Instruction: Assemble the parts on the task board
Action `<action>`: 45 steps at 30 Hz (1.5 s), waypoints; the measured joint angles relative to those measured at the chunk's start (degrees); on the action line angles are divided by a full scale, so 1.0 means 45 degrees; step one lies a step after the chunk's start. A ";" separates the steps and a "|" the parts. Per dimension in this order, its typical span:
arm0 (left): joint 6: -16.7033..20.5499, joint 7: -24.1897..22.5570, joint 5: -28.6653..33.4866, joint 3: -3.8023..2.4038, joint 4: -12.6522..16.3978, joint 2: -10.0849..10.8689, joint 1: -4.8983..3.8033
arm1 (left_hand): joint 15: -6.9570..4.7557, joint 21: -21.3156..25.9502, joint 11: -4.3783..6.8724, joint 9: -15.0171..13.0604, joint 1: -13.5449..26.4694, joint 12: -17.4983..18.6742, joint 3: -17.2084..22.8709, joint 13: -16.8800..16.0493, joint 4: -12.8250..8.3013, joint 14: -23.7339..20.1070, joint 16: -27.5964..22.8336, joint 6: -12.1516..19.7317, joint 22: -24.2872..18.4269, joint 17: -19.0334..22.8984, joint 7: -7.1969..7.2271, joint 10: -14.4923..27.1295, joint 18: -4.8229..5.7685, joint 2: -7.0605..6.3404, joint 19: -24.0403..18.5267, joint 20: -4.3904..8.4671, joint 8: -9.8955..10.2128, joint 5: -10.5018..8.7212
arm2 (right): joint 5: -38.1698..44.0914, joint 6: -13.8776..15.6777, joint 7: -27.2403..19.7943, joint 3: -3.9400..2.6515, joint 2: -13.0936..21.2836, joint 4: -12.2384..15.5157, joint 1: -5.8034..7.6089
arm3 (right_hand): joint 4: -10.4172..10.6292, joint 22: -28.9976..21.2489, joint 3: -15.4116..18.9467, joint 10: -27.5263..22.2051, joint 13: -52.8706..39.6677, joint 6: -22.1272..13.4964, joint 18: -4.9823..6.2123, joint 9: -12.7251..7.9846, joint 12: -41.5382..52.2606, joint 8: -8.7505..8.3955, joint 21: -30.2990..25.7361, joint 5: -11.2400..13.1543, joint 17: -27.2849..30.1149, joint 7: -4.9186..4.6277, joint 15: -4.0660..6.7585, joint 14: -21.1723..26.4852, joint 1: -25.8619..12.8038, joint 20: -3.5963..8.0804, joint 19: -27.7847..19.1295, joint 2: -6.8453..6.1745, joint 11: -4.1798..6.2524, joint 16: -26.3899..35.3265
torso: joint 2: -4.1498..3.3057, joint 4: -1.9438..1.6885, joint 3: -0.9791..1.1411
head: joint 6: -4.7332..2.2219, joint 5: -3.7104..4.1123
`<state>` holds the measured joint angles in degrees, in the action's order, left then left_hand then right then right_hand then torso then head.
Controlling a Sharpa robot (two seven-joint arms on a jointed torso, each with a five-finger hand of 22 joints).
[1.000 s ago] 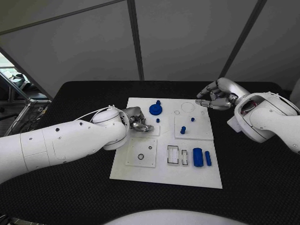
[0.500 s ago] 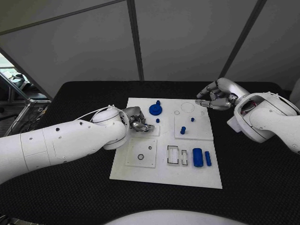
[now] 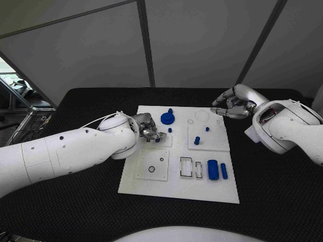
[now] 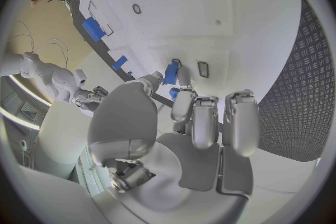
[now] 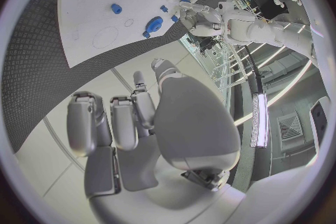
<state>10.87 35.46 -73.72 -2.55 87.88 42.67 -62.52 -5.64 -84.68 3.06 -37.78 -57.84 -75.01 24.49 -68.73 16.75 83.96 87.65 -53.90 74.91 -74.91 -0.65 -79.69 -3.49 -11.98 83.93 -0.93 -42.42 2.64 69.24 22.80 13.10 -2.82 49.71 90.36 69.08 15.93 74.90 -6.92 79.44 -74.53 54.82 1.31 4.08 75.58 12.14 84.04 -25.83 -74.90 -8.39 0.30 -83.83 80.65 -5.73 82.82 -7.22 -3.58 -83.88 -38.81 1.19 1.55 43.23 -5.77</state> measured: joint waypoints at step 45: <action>-0.0503 0.0112 0.0597 -0.0172 0.0183 0.0169 0.0000 | -0.0044 0.0000 0.0047 -0.0006 -0.0186 0.0003 0.0198 -0.0044 -0.0122 0.0044 0.0000 -0.0035 0.0000 0.0000 0.0055 -0.0047 -0.0008 0.0553 0.0000 -0.0001 -0.0110 0.0000 | 0.0000 -0.0004 -0.0003 0.0000 0.0009 -0.0031 0.0000 | 0.0027 0.0000 0.0027 0.0000 -0.0003 0.0000 0.0000 0.0000 0.0000 0.0000 0.0000 -0.0068 -0.0007 0.0000 0.0002 -0.0002 -0.0049 0.0000 0.0000 -0.0049 0.0000 0.0000 | -0.0005 -0.0001 -0.0004 | 0.0050 -0.0043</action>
<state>8.61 35.97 -71.03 -3.33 88.70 43.43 -62.52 -5.84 -84.68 3.27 -37.80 -58.68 -74.99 25.38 -68.93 16.20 84.16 87.65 -54.06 74.91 -74.91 -0.41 -79.90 -3.53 -9.49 83.92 -0.94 -42.92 2.63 69.24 22.79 13.09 -2.82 49.75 90.22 69.08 16.06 74.90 -6.80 79.44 -74.54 54.82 1.31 4.08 75.58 12.14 84.04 -26.13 -74.94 -8.39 0.31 -83.84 80.43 -5.73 82.83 -7.44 -3.58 -83.88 -38.84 1.19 1.53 43.46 -5.96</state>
